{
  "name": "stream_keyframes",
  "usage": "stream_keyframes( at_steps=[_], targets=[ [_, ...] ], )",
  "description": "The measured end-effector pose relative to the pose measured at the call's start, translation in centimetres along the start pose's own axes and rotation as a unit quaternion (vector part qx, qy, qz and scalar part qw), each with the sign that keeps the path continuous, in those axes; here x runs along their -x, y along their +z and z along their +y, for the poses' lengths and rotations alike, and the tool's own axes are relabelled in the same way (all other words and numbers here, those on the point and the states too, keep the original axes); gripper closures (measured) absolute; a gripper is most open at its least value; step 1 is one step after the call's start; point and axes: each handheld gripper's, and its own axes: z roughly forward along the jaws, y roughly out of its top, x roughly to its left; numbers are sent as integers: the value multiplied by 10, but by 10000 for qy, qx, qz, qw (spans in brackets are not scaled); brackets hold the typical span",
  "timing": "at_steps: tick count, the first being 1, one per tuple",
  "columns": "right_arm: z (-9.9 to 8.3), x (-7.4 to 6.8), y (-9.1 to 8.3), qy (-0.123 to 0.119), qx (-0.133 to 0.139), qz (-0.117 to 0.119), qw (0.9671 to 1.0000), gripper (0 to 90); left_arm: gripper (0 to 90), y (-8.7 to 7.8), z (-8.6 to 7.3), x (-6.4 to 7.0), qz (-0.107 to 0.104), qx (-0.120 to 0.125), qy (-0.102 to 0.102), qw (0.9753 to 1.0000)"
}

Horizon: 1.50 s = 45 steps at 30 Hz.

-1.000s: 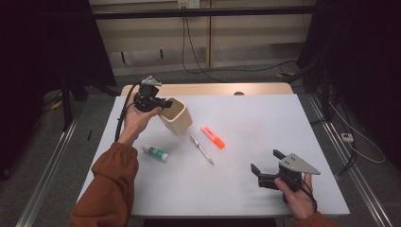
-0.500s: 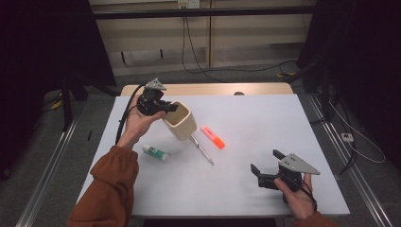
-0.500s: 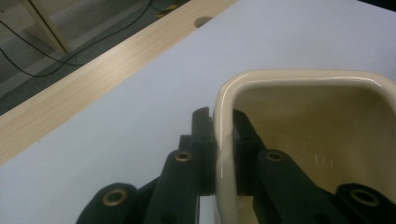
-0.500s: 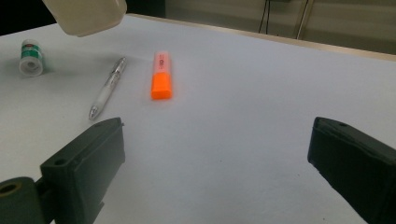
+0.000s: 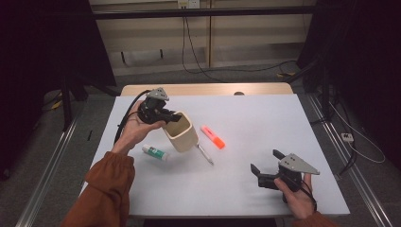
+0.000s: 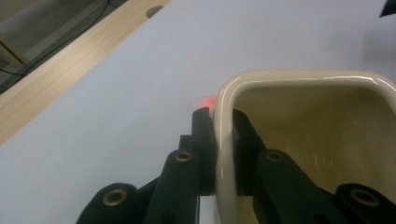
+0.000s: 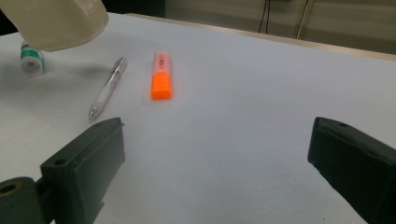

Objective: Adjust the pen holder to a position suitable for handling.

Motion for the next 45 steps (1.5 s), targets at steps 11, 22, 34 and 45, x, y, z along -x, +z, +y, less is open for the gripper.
stream_keyframes(
  at_steps=[11,22,34,45],
  targets=[
    [0,0,0,2,7,4,10000,32,832,6,0,20,-241,-69,350,9991],
    [0,0,0,1,7,-1,10000,32,832,16,-2,43,-776,-220,716,9942],
    [0,0,0,-3,0,2,10000,32,830,31,-8,65,-1322,-537,923,9855],
    [0,-1,1,0,-1,6,10000,32,824,44,-6,71,-1432,-744,1007,9817]
  ],
)
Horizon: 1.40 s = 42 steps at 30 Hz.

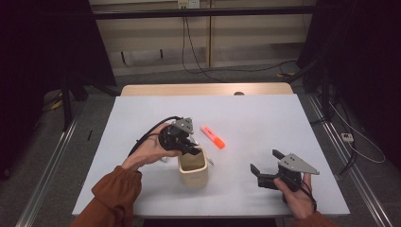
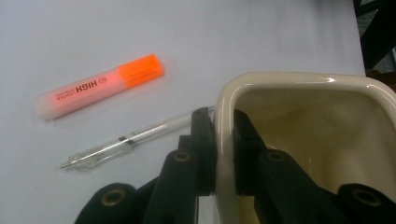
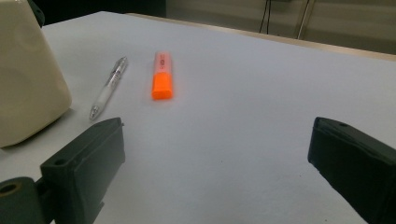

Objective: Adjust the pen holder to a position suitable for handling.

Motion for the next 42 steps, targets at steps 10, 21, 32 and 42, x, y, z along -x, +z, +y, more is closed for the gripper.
stream_keyframes(
  at_steps=[10,21,32,42],
  targets=[
    [0,0,0,-17,-5,1,10000,32,823,3,1,-2,-66,289,179,9994],
    [0,-1,0,-16,-3,6,10000,32,807,2,-3,-1,-7,337,76,9994],
    [0,0,0,-7,3,-8,10000,32,479,-7,-13,-2,223,712,-531,9958],
    [2,-1,0,8,75,3,10000,31,85,-26,-17,-4,788,1084,-998,9859]
  ],
)
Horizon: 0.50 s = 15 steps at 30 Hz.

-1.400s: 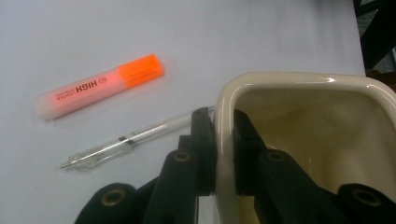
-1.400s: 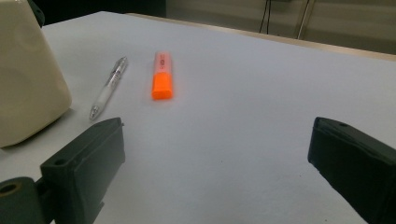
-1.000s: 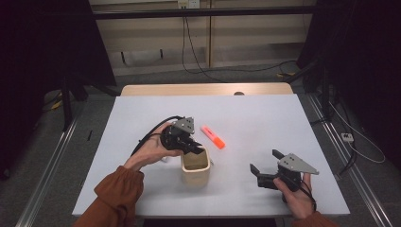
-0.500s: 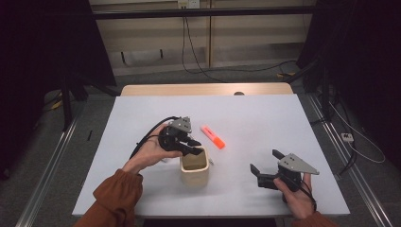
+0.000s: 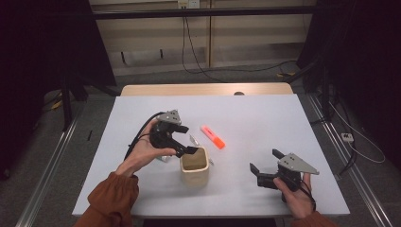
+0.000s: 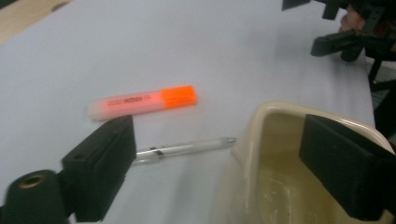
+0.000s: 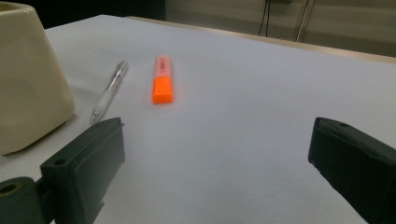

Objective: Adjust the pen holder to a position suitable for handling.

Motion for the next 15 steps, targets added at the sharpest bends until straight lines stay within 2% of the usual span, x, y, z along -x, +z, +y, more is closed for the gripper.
stream_keyframes(
  at_steps=[2,4,11,15],
  targets=[
    [0,0,0,-8,10,5,10000,31,60,-3,-2,-2,160,52,-24,9999],
    [0,0,-1,-15,2,12,10000,30,58,-6,-3,-4,176,118,-116,9997],
    [0,0,-3,-18,21,7,10000,30,55,-22,-10,-9,524,323,-330,9976],
    [0,0,-3,-25,25,27,10000,30,49,-29,-12,-10,638,416,-247,9968]
  ],
)
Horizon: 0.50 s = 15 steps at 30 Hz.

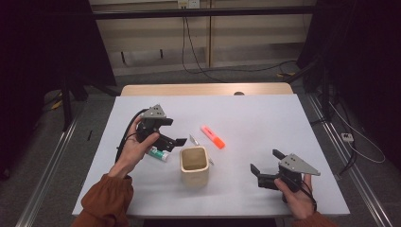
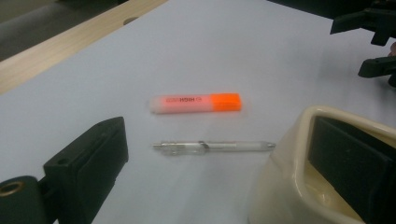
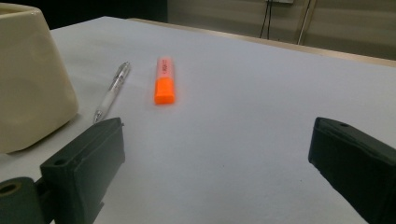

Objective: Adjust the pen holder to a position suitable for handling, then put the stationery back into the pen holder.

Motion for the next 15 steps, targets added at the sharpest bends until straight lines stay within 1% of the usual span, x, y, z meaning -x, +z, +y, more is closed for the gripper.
stream_keyframes(
  at_steps=[4,5,6,8,9,12,13,15],
  targets=[
    [0,0,0,10,2,6,10000,30,54,-6,-1,-4,35,41,-64,10000],
    [0,0,0,7,3,6,10000,30,57,-7,-2,-6,8,26,-114,9999],
    [0,0,-1,5,6,8,10000,30,57,-9,-3,-7,26,44,-139,9999],
    [0,0,-1,5,14,20,10000,29,58,-12,-3,-9,22,65,-114,9999],
    [0,0,-2,7,17,11,10000,28,58,-13,-4,-10,22,92,-151,9998],
    [1,1,-2,24,29,-4,10000,26,59,-18,-6,-16,4,139,-149,9998],
    [1,1,-1,35,28,-4,10000,26,59,-18,-8,-18,46,146,-181,9997],
    [0,1,-1,37,6,-20,10000,26,64,-19,-11,-24,65,157,-239,9996]
  ],
)
